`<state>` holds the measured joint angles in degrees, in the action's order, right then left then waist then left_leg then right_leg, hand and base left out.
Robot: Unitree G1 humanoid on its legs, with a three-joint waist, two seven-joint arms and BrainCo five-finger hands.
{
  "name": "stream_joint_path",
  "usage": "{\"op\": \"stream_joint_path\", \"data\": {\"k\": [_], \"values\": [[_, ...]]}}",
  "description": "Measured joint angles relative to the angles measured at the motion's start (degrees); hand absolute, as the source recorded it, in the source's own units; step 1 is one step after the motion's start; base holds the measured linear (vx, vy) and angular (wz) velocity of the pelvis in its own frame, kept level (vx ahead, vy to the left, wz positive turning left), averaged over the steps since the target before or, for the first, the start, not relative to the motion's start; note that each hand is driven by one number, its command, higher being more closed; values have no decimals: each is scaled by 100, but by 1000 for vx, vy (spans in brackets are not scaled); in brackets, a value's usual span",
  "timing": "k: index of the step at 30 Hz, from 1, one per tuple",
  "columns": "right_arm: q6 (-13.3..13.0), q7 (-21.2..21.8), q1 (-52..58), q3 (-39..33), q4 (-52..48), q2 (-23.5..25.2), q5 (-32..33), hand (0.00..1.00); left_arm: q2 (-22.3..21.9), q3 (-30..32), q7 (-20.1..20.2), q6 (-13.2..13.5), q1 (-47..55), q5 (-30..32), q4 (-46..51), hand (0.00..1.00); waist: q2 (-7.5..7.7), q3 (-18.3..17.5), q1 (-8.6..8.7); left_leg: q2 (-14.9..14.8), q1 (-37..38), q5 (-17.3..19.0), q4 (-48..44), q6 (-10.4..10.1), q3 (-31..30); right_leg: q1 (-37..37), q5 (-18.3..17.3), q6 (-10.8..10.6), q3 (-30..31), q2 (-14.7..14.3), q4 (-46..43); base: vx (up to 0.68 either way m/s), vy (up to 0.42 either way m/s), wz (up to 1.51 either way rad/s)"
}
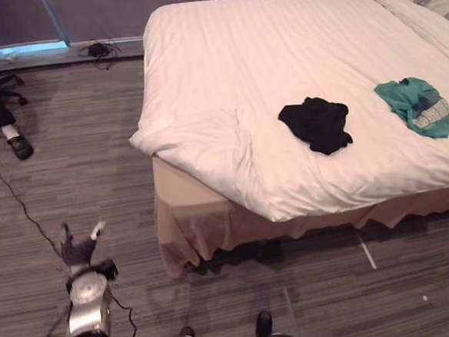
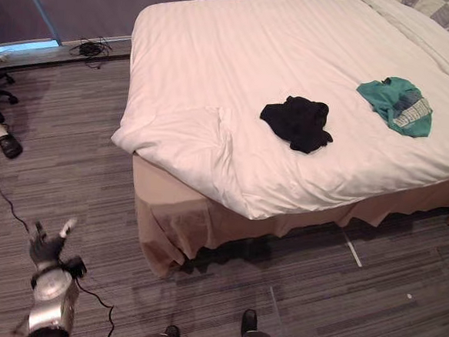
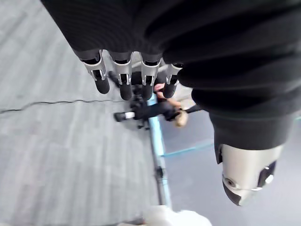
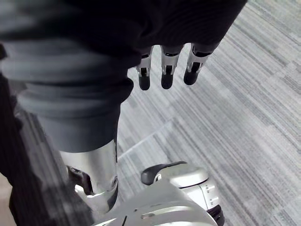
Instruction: Tidy the bed and pick cloth on bed and put in laundry
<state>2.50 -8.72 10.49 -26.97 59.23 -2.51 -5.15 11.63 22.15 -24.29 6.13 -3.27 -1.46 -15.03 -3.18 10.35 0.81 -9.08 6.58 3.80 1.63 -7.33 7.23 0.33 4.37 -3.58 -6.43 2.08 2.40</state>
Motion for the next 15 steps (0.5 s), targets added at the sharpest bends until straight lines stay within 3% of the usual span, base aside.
{"op": "stream_joint_path", "data": {"k": [4,9,12,15], "values": [[-8,5,-94,-10,9,-23,14,0,433,-443,-185,49,-1002,250,126,0,28,23,17,10,-384,-78,-22,-13,4,-395,75,23,76,-1,-36,-33,-9,-2],[-30,-2,-611,-12,-5,-26,145,0,1354,-1325,-328,-84,-2835,760,-236,0,214,504,176,22,-874,-181,-91,-34,260,-1127,237,101,401,-32,-238,-94,-22,-32],[-140,-14,-900,39,-126,-28,360,0,1889,-1851,-335,-239,-4186,1162,-1055,0,302,922,262,53,-1231,-193,-201,-18,448,-1550,401,78,650,-29,-228,-121,-26,-37],[-237,-122,-1129,227,-189,-26,595,0,2340,-2400,-273,-480,-5418,1398,-2236,0,335,1382,473,73,-1514,-218,-257,-6,631,-1894,550,96,846,-14,-214,-55,-12,-26]]}}
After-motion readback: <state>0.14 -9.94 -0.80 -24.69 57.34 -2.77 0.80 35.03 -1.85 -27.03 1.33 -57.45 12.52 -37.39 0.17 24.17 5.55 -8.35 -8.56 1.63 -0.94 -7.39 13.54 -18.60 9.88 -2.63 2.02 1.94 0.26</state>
